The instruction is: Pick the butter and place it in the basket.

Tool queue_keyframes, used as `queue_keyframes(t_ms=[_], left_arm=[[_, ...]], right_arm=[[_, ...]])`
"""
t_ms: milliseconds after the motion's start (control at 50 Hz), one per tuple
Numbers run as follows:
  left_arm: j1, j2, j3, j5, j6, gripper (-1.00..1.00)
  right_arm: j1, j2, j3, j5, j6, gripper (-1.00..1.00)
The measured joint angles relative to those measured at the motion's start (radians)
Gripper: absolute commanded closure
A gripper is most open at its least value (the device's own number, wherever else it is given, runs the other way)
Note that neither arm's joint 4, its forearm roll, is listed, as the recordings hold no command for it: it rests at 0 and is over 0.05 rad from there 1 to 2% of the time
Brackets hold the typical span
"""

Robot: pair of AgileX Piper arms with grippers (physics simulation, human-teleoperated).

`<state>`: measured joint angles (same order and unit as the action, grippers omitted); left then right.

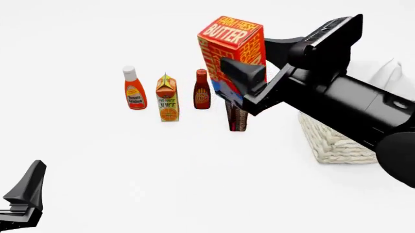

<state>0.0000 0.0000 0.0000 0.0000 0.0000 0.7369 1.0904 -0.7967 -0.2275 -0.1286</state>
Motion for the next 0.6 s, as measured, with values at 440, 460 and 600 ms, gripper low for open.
queue_keyframes(t_ms=[440, 460, 600], left_arm=[[0.0, 0.0, 0.0, 0.0, 0.0, -1.0], [0.0, 0.0, 0.0, 0.0, 0.0, -1.0], [0.0, 0.0, 0.0, 0.0, 0.0, -1.0]], right_arm=[[-0.073, -0.066, 0.053, -0.112, 0.081, 1.0], [-0.078, -0.067, 0.053, -0.115, 0.084, 1.0], [-0.11, -0.078, 0.053, -0.128, 0.098, 1.0]])
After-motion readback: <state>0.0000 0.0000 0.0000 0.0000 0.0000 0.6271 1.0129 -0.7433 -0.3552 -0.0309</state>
